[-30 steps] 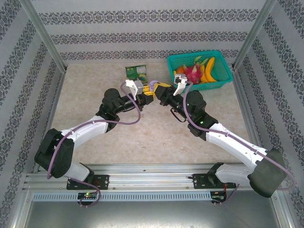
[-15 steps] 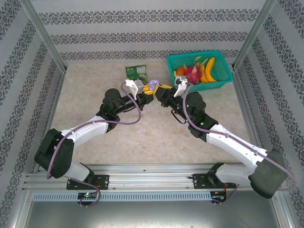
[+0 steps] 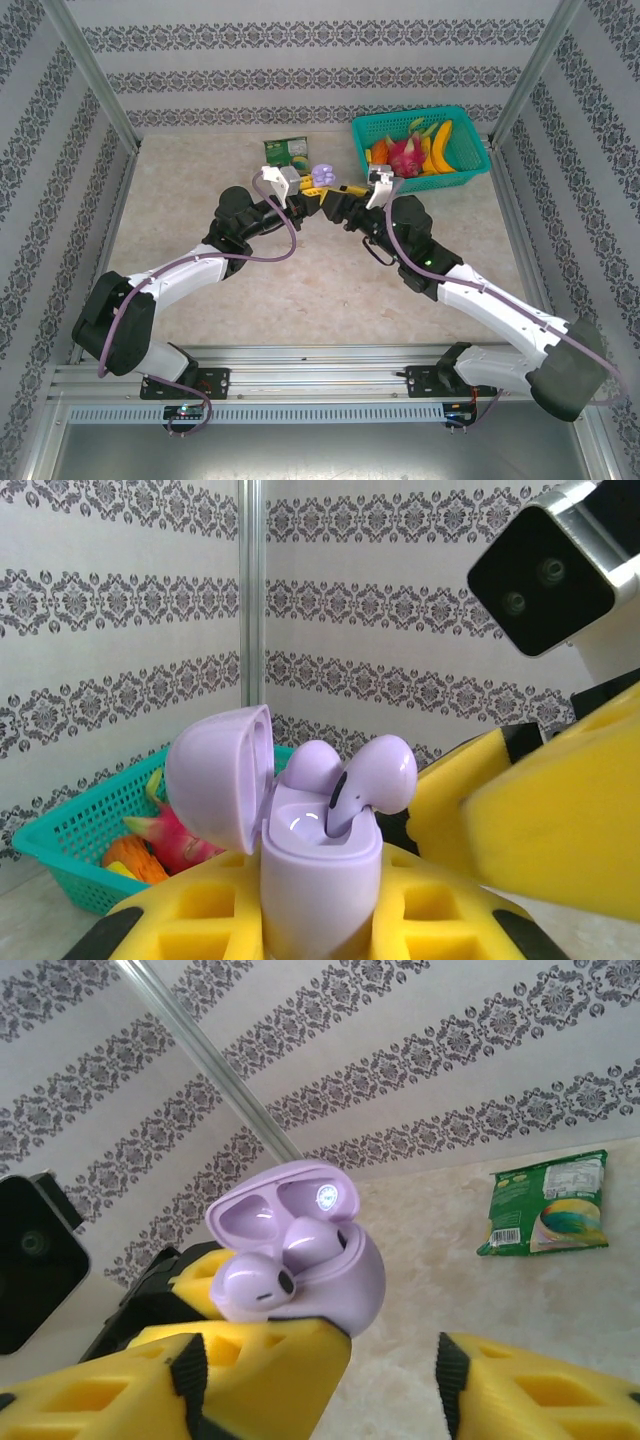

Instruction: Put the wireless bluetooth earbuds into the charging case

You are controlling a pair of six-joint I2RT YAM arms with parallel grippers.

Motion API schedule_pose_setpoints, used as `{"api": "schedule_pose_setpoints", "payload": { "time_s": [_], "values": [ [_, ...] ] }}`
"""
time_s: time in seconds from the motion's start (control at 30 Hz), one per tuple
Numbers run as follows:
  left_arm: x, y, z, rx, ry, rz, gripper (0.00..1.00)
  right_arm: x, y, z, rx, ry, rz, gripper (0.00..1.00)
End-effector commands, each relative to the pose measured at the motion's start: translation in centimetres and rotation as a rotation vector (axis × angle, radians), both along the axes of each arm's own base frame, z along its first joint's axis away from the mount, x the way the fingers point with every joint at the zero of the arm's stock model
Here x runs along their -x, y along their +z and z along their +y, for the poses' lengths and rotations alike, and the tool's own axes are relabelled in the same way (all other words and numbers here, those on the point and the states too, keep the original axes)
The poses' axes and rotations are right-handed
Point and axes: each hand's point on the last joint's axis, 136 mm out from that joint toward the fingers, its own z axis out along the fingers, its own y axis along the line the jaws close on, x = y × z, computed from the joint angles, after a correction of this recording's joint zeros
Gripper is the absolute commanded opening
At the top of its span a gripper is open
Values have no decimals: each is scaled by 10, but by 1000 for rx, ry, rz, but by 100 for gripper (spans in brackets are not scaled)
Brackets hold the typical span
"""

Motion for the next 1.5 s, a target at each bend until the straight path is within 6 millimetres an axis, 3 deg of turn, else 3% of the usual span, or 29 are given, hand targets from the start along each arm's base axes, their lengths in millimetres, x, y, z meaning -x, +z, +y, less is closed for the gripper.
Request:
{"api": "schedule_pose_setpoints", "payload": {
  "time_s": [0.0,0.23,0.4,0.5,0.67,0.77,1.0,1.47],
  "values": [
    [7,26,0,51,-4,-80,0,10,26,-11,-52,13,-26,68],
    [6,17,-2,39,-8,-71,0,20,47,-36,-94,-18,-26,70],
    [7,12,-2,29,-14,-67,0,15,37,-49,-40,-67,70,66],
    [8,8,-4,20,-25,-61,0,12,22,-48,32,-67,146,53],
    [9,1,-7,10,-48,-47,0,8,6,-42,112,-52,233,20],
    [10,-2,-8,3,-58,-42,0,5,0,-38,140,-40,262,12],
    [12,-7,-11,-9,-76,-32,0,-2,-2,-33,161,-43,274,6],
    [11,-18,-14,-10,-95,-4,0,-13,11,-16,192,-25,250,5]
  ]
}}
